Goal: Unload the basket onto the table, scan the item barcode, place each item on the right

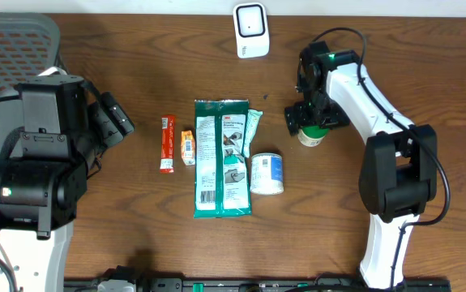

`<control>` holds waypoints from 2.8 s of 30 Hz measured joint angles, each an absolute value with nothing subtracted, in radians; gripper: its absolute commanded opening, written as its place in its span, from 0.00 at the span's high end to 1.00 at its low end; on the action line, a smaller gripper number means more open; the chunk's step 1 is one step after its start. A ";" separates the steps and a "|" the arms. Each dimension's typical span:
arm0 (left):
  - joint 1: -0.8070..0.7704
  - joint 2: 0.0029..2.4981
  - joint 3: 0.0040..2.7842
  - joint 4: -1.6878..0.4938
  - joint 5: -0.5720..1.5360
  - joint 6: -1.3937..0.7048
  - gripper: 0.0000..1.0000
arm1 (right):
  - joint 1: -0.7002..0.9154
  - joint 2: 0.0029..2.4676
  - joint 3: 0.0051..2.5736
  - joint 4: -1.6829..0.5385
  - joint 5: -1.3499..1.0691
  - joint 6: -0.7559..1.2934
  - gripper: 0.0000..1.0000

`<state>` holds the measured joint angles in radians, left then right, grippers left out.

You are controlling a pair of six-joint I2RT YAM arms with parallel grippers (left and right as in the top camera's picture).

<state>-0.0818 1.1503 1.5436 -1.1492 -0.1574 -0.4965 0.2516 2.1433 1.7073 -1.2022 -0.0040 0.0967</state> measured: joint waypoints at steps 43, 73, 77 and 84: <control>-0.082 1.150 1.544 -1.149 -0.157 -0.496 0.10 | 0.252 2.143 1.680 -1.159 -0.075 0.099 0.01; -0.082 1.150 1.544 -1.149 -0.157 -0.496 0.10 | 0.252 2.143 1.680 -1.130 -0.082 0.130 0.24; -0.082 1.150 1.544 -1.149 -0.157 -0.496 0.10 | 0.252 2.142 1.680 -1.128 -0.078 0.134 0.28; -0.082 1.150 1.544 -1.149 -0.157 -0.496 0.10 | 0.252 2.070 1.680 -1.136 -0.078 0.134 0.19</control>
